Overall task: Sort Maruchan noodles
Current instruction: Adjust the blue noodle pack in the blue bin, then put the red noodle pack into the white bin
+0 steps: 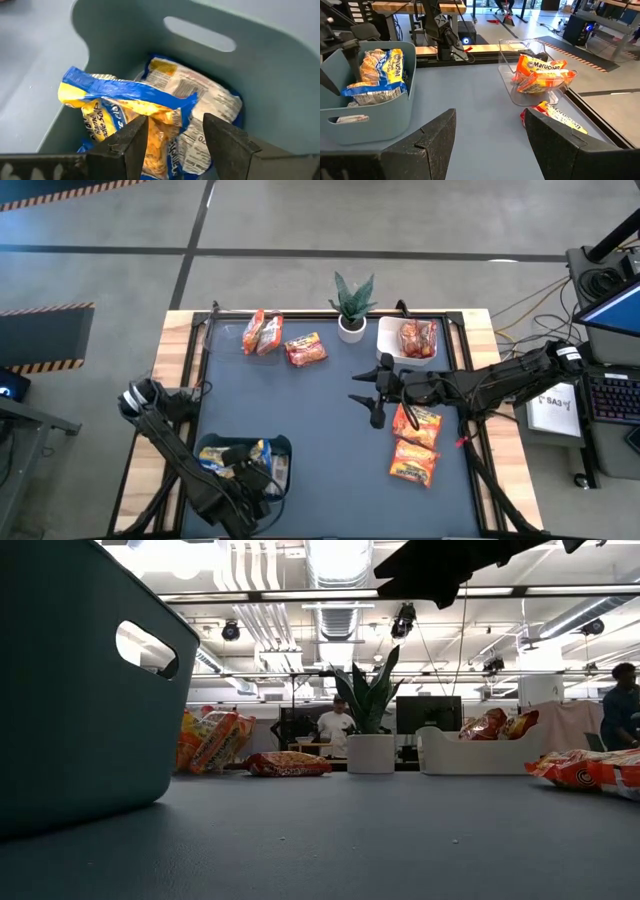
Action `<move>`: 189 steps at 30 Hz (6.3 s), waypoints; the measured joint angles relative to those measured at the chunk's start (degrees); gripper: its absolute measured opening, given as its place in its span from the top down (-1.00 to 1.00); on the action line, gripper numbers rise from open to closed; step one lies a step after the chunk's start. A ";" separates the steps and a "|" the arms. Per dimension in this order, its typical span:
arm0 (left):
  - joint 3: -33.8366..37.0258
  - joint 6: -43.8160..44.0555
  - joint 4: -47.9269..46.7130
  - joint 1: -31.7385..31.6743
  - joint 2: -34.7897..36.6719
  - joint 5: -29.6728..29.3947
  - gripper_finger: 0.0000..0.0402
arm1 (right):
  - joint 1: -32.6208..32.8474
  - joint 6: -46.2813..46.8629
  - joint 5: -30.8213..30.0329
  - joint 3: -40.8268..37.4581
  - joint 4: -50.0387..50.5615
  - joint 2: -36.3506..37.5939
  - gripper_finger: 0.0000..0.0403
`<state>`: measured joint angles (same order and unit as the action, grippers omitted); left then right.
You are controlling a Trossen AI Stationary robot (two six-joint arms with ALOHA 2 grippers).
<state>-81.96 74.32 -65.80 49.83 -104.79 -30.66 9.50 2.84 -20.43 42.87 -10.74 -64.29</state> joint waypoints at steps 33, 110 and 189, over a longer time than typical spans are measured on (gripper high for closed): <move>2.10 3.22 -5.86 3.71 0.56 -11.23 1.00 | 0.00 -0.27 -0.17 0.00 -0.68 0.00 -0.11; 42.09 -79.74 50.77 -15.25 48.57 -21.40 1.00 | -17.23 -8.43 1.40 35.52 33.98 -34.56 -0.11; 46.15 -68.58 69.26 -29.33 41.06 -7.13 1.00 | -10.25 11.42 24.56 38.47 52.51 -39.38 0.96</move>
<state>-35.81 5.73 3.46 20.50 -63.74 -37.79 -0.75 14.27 4.13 81.34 41.76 -103.67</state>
